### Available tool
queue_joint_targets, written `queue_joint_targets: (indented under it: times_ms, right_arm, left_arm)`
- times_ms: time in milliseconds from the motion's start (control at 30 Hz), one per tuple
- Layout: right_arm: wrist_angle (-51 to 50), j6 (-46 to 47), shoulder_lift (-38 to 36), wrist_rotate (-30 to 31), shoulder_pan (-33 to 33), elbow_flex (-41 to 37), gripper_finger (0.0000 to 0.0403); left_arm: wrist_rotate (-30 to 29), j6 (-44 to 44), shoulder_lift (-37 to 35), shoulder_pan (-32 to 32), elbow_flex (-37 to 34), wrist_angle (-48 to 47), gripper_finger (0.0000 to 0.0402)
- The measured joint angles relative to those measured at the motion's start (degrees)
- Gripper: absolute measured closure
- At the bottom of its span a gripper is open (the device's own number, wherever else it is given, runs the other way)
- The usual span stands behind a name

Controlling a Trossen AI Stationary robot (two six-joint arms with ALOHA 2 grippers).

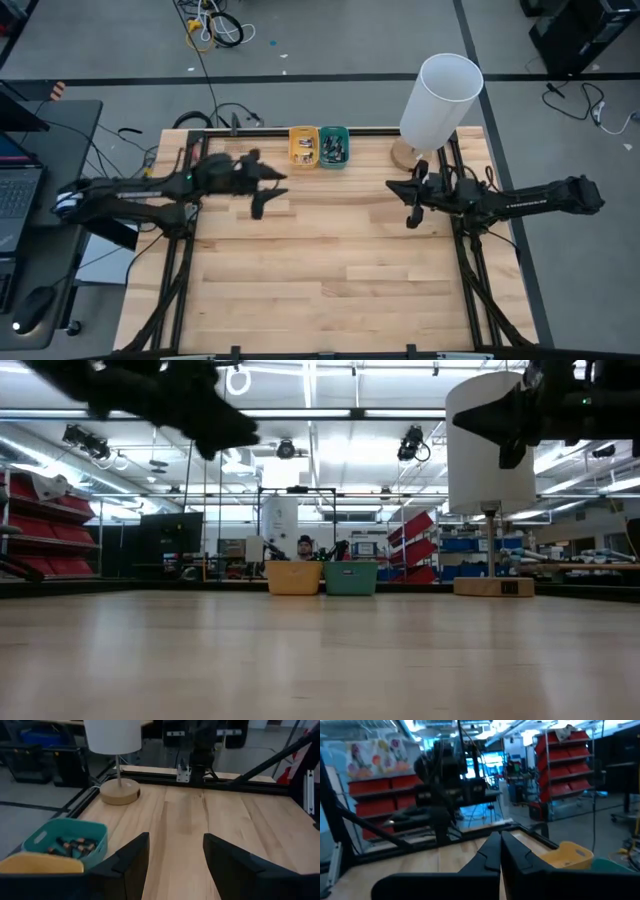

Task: Sort batteries
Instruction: Return to Home Position

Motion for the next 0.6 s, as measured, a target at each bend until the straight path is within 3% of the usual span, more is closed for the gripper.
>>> queue_joint_targets:
  times_ms: [333,467,600]
  right_arm:
    - [-3.6,-2.0,-1.3,-2.1,-2.8,0.2,0.0403]
    - [-12.4,-2.9,-4.7,-1.6,-3.2,4.3,0.0403]
    - [-27.1,-5.1,-10.0,-1.5,-4.0,9.1,0.0403]
  left_arm:
    - [-0.1,1.3,-15.6,-1.9,-22.2,17.8,0.0200]
    - [0.0,1.5,-20.4,-1.6,-27.3,23.4,0.0200]
    - [-0.2,1.4,-24.4,-1.5,-29.2,22.1,0.0200]
